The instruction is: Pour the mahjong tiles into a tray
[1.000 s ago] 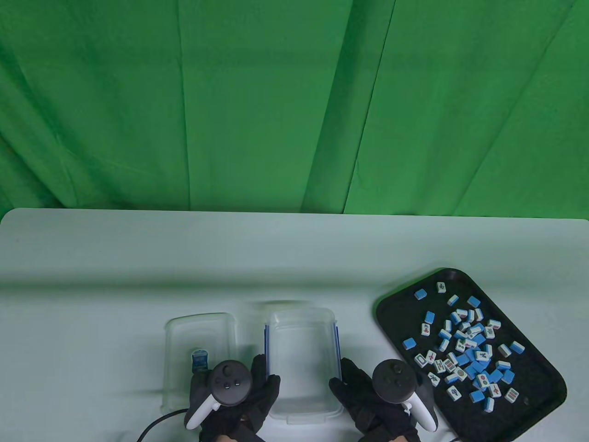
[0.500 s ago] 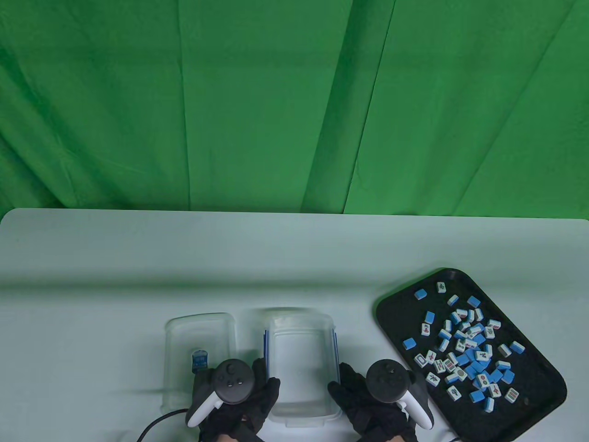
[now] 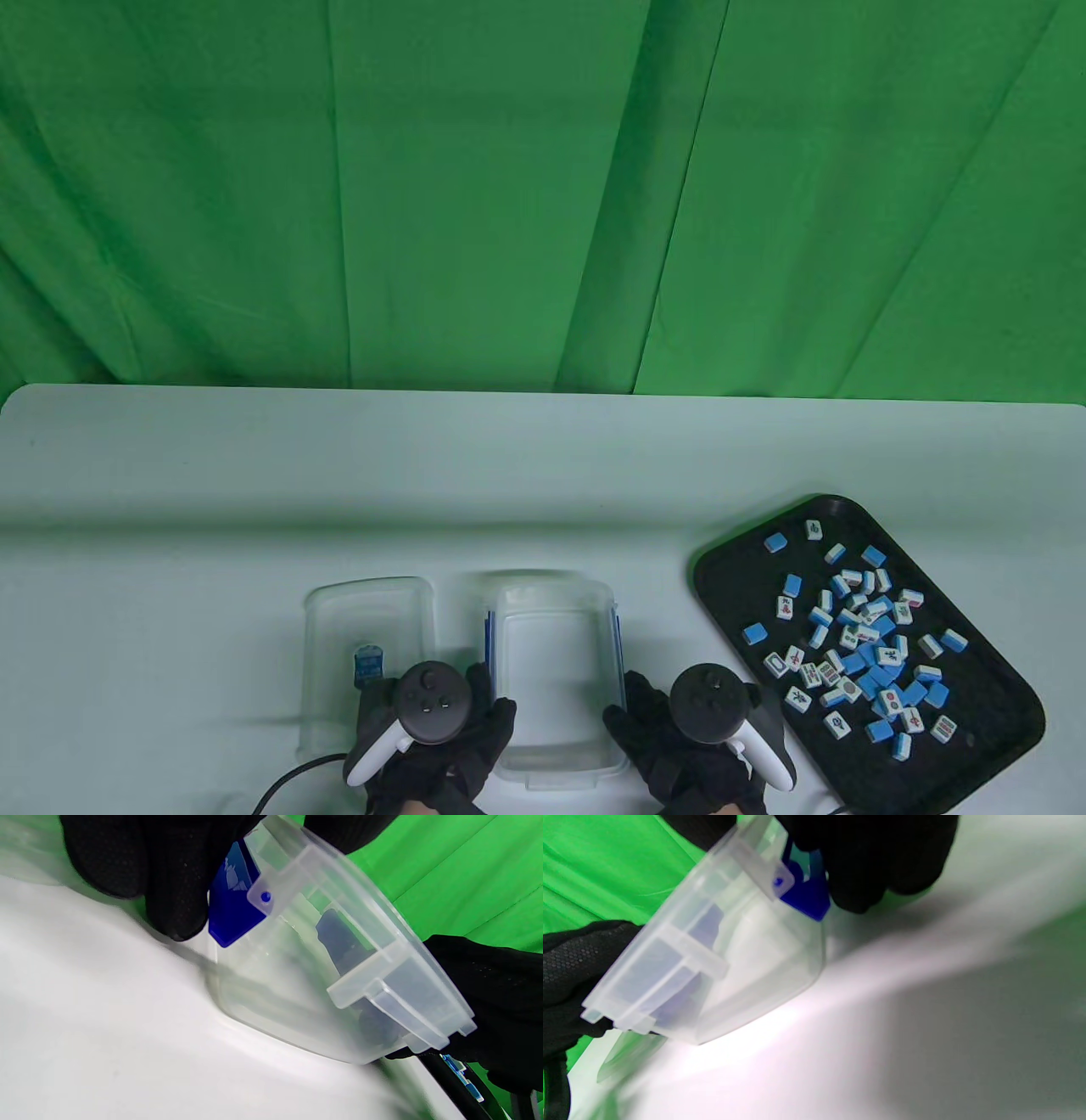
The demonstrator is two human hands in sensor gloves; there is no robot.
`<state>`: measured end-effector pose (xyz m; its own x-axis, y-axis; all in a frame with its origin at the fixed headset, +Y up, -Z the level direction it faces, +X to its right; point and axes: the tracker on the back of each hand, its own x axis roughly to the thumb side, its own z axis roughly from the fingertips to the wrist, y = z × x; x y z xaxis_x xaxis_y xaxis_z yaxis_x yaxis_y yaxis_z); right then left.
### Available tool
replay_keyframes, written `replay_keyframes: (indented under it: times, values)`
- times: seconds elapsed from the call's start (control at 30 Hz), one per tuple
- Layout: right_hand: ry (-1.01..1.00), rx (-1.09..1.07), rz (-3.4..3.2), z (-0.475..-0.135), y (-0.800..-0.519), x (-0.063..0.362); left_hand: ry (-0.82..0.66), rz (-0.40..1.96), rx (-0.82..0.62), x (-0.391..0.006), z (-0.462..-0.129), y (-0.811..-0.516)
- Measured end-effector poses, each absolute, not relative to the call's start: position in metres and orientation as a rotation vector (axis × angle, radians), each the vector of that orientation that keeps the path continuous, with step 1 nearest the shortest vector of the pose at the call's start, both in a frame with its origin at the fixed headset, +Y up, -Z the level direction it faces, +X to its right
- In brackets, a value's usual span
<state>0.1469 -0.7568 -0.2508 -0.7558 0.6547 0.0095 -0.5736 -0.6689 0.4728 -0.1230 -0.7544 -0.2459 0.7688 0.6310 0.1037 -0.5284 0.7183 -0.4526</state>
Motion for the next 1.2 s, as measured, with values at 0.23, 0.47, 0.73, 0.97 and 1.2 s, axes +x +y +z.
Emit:
replay_keyframes:
  times: [0.23,0.47,0.73,0.97,1.2]
  values:
    - [0.580,0.233,2.405,-0.2502,-0.7562,0.1461,-0.258,0.651,-0.418,-0.1232,-0.2462,-0.7549]
    - [0.551,0.243,2.486,-0.2484,-0.7548,0.1430,-0.255,0.648,-0.415,-0.1233,-0.2461,-0.7557]
    - [0.511,0.239,2.589,-0.2470,-0.7531,0.1412,-0.243,0.631,-0.401,-0.1236,-0.2462,-0.7561]
    - [0.506,0.239,2.611,-0.2465,-0.7531,0.1402,-0.231,0.627,-0.393,-0.1245,-0.2462,-0.7564]
    - [0.504,0.238,2.615,-0.2463,-0.7533,0.1398,-0.229,0.616,-0.391,-0.1240,-0.2461,-0.7563]
